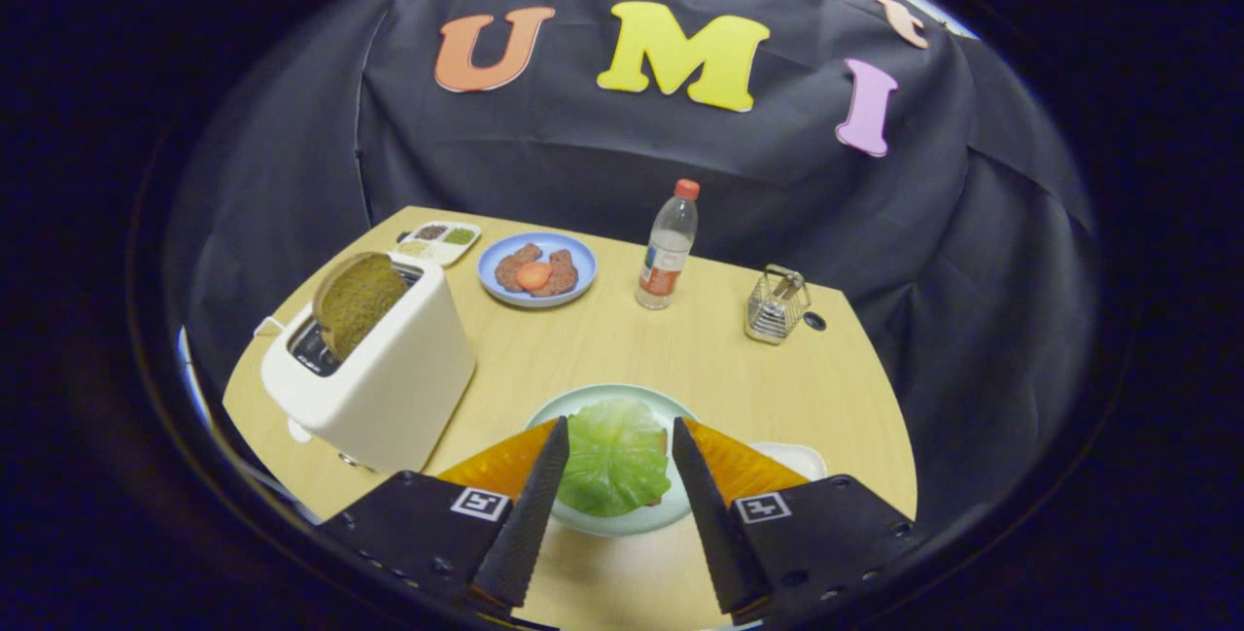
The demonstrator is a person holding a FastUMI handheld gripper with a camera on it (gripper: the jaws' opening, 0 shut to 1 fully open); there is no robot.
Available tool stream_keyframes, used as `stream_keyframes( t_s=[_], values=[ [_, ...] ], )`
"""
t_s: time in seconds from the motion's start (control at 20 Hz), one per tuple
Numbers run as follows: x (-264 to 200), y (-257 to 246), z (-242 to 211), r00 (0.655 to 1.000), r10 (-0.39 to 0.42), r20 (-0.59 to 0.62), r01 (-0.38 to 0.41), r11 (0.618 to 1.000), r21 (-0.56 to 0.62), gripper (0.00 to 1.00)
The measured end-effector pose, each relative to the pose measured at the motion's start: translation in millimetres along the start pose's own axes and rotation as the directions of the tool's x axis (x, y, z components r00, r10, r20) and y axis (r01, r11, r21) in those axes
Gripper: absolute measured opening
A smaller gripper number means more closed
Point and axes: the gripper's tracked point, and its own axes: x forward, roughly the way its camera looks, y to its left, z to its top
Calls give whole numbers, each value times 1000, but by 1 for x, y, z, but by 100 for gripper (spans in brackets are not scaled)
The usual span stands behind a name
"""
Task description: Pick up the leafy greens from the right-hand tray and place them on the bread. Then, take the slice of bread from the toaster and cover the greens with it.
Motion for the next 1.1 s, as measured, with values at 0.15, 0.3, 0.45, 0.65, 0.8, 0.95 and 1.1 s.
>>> stream_keyframes(
  t_s=[0.15, 0.3, 0.45, 0.65, 0.8, 0.95, 1.1],
  values=[
    [-32, 6, 11, 998, -4, 65, 0, 999, 55, 81],
    [-58, 14, 21, 993, -4, 119, -4, 997, 71, 92],
    [-79, 22, 41, 978, -30, 204, 16, 997, 74, 96],
    [-92, 47, 62, 963, -41, 265, 21, 997, 77, 96],
    [-89, 78, 68, 969, 8, 246, -24, 998, 63, 96],
    [-77, 108, 70, 977, 39, 212, -52, 997, 59, 96],
    [-61, 141, 71, 982, 65, 178, -73, 996, 41, 95]
  ],
)
